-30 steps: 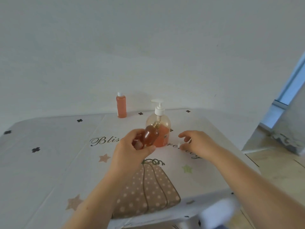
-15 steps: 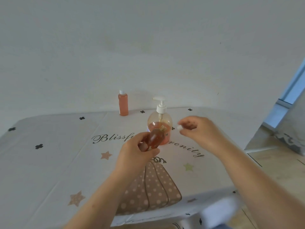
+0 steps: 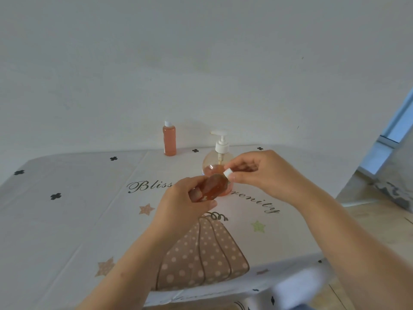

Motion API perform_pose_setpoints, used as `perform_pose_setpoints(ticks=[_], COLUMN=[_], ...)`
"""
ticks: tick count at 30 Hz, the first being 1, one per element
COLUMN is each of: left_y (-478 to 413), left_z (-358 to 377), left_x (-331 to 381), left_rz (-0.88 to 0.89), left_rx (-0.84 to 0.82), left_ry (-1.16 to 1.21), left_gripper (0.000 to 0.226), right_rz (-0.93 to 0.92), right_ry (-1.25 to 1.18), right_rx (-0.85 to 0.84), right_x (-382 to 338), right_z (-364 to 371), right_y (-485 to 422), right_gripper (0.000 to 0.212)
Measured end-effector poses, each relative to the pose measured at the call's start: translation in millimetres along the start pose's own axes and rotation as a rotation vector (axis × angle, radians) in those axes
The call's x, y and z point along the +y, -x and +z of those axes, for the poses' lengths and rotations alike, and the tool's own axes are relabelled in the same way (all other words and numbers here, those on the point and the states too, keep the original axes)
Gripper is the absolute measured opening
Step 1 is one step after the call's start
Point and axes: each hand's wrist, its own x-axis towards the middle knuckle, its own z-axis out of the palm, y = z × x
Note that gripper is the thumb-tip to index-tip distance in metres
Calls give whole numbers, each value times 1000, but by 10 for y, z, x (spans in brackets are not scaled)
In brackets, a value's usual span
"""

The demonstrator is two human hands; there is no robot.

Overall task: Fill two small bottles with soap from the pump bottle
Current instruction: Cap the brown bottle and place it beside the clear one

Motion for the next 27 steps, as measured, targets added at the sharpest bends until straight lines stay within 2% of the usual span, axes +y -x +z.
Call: perform_pose_setpoints(ticks=[1, 4, 6, 8, 11, 14, 18, 19, 23, 24, 27], left_y=[1, 18, 31, 32, 24, 15, 22, 24, 19, 16, 12], left_z=[-5, 21, 50, 63, 42, 25, 28, 27, -9, -13, -3], left_x=[11, 45, 56, 51, 37, 46, 70, 70, 60, 65, 101], left_rz=[11, 45, 48, 53, 45, 73, 104, 104, 89, 93, 130], left_rx=[0, 24, 28, 24, 40, 48, 31, 27, 36, 38, 52], left_ry=[-8, -45, -63, -73, -97, -118, -133, -133, -121, -111, -116], left_gripper=[35, 35, 37, 37, 34, 31, 33, 33, 37, 37, 35], right_rz=[21, 85, 118, 136, 78, 37, 134, 133, 41, 33, 80], right_ry=[9, 192, 274, 260, 159, 123, 286, 286, 219, 225, 288], right_rx=[-10, 2, 5, -31, -139, -180, -111, -119, -232, -224, -107], right_x=[-28, -43, -42, -38, -39, -49, -51, -46, -87, -93, -105], right_z=[6, 39, 33, -13, -104, -101, -12, -19, -119, -122, -60], right_y=[-4, -8, -11, -7, -5, -3, -10, -2, 22, 18, 7], right_gripper=[8, 47, 55, 51, 22, 13, 48, 48, 17, 20, 51])
